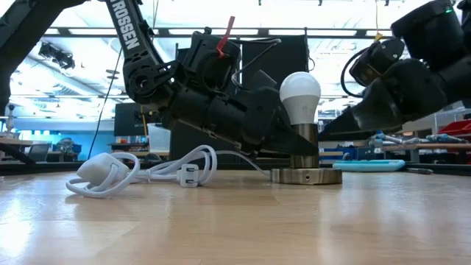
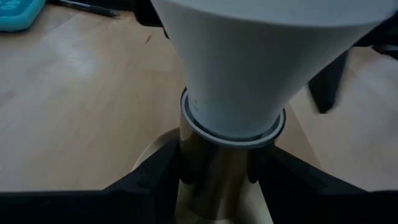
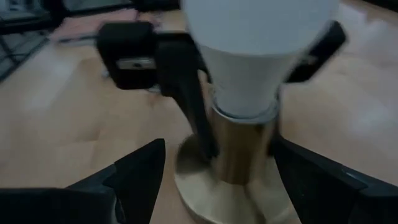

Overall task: Screw lightbulb
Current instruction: Insert the lightbulb into the lamp socket

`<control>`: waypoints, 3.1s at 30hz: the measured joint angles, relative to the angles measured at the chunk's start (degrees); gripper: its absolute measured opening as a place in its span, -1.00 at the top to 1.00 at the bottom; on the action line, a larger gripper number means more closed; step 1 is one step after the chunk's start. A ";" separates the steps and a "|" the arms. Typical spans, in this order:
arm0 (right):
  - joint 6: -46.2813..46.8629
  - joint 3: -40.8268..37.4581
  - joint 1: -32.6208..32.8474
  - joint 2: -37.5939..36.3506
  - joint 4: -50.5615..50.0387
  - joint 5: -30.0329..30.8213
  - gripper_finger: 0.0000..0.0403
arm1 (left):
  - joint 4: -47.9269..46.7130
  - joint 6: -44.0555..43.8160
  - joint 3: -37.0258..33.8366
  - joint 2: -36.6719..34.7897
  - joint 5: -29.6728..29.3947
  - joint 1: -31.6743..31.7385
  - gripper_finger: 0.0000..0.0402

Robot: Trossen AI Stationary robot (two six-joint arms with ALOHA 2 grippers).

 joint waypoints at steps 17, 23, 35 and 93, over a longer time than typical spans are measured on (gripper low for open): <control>-4.17 0.04 -1.69 0.86 3.11 -5.35 -0.51 | 0.19 0.29 0.02 0.00 4.44 -0.04 0.05; -5.22 0.04 -4.48 0.86 5.82 -5.86 -0.51 | 0.19 0.35 0.00 0.00 4.48 -0.04 0.05; -5.94 5.10 -5.19 0.84 2.56 -9.68 -0.51 | 0.96 0.33 -0.02 0.02 4.18 -0.07 0.05; -2.58 3.93 -2.88 -0.38 -0.67 -0.71 -0.51 | 0.24 -0.98 -0.02 0.02 2.19 0.59 0.05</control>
